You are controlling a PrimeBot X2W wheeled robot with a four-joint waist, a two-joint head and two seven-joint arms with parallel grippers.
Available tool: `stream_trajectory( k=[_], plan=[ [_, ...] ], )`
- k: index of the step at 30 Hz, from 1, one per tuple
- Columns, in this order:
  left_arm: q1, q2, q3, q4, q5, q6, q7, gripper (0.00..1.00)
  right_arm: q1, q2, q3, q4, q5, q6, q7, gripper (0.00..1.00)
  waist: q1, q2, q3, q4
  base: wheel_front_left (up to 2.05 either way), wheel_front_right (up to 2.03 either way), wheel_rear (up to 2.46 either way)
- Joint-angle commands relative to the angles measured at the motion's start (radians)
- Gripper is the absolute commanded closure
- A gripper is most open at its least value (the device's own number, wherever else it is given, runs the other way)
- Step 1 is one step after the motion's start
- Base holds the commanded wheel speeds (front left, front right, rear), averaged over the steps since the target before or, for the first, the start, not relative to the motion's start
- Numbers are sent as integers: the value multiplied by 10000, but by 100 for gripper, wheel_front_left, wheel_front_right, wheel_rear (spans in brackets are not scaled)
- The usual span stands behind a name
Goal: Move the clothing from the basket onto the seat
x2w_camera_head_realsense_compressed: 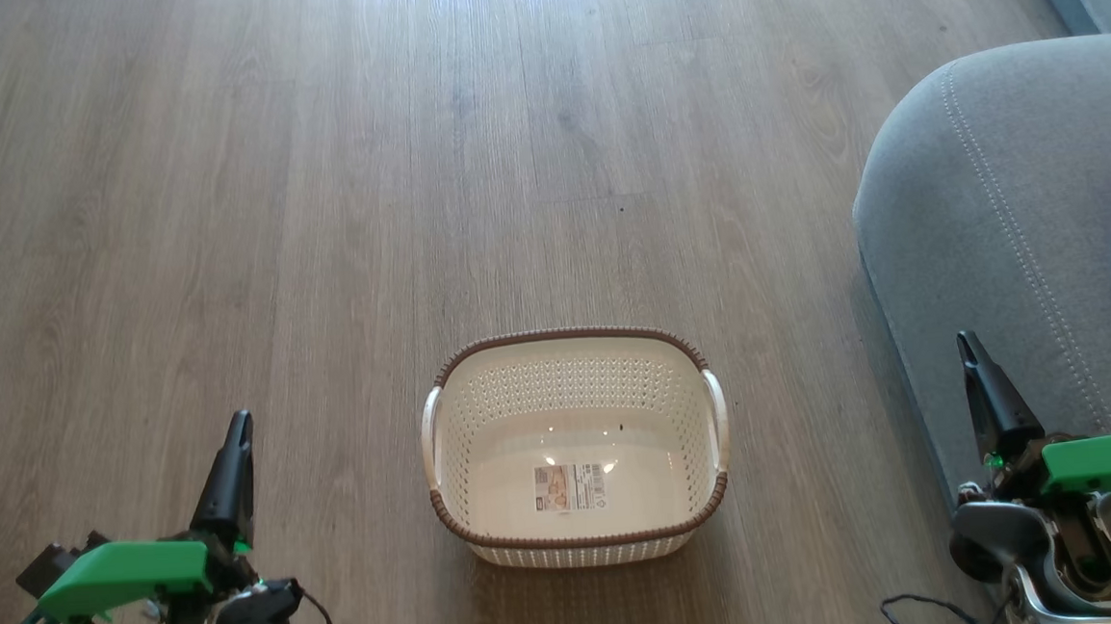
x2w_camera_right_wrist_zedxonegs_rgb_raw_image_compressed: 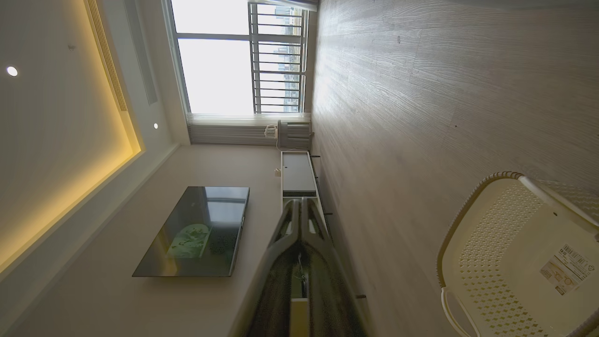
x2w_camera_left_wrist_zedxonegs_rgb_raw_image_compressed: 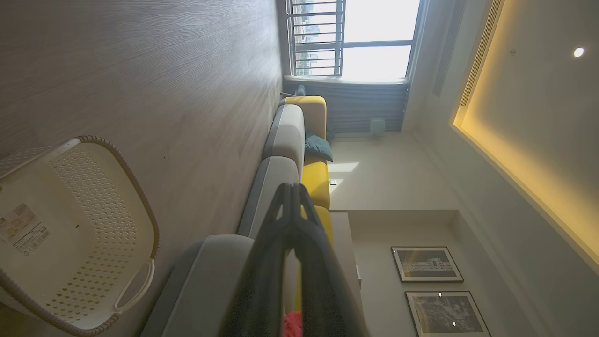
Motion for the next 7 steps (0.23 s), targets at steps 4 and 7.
stream_trajectory(
  k=[4, 7],
  plan=[
    [-315, 143, 338, -351, -64, -94, 76, 100, -178, -1, 173, -395, 59, 0, 43, 100, 0, 0, 0, 0, 0, 0, 0],
    [-315, 143, 338, -351, -64, -94, 76, 100, -178, -1, 173, -395, 59, 0, 43, 100, 0, 0, 0, 0, 0, 0, 0]
  ],
)
